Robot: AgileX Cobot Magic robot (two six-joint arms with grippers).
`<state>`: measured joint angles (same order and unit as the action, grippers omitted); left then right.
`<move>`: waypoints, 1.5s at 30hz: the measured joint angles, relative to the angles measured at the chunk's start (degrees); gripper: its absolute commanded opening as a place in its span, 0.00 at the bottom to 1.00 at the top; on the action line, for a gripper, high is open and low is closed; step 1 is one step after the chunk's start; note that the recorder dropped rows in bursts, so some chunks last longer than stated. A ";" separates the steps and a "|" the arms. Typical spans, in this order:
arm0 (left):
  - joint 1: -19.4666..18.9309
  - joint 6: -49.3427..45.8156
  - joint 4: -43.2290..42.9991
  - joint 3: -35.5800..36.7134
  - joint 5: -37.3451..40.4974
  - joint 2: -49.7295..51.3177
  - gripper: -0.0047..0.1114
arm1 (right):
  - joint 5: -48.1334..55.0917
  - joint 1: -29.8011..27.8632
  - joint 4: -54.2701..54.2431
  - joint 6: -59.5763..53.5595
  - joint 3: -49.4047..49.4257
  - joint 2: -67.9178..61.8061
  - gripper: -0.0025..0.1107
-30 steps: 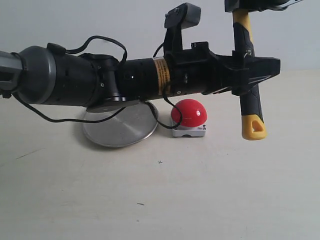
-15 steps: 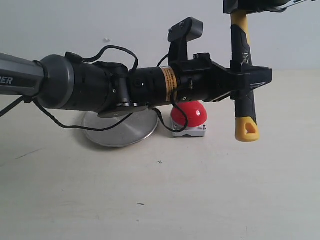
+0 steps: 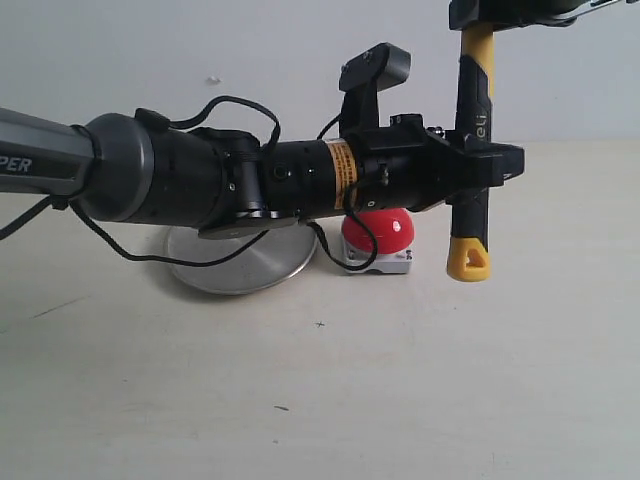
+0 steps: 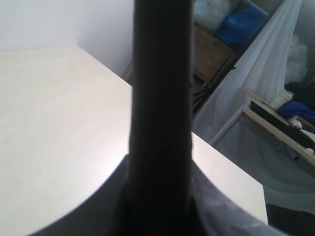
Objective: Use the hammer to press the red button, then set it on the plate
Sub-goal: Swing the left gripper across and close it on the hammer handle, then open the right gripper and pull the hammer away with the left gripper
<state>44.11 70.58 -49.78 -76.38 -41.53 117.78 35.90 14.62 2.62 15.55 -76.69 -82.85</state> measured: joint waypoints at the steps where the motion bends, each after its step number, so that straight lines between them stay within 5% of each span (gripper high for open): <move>1: 0.00 0.25 -0.09 0.00 0.00 0.09 0.04 | 0.29 0.00 0.00 0.11 0.00 0.00 0.40; 7: -0.22 1.15 -0.70 0.00 2.17 0.26 0.04 | 5.23 0.00 0.00 0.11 0.00 1.68 0.57; 21: -1.51 1.02 -2.65 0.00 9.92 -0.86 0.04 | 16.12 0.00 0.32 -1.77 0.00 18.82 0.57; 28: -1.35 0.60 -9.53 0.12 28.60 -5.60 0.04 | 25.69 0.00 0.43 -4.84 1.15 25.58 0.56; 31: -0.39 0.60 -10.58 1.18 37.73 -7.91 0.04 | 23.66 0.00 0.43 -5.53 5.18 29.94 0.47; 37: 0.93 0.72 -10.58 6.23 40.96 -11.51 0.04 | 13.52 0.00 -1.48 -5.64 18.99 44.64 0.04; 45: 1.19 0.84 -10.56 16.12 39.83 -14.89 0.04 | -1.83 0.00 -4.79 -6.14 38.70 68.15 0.02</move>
<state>45.30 71.42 -60.34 -60.25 -1.70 102.89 34.07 14.62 -2.17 9.41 -37.99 -14.70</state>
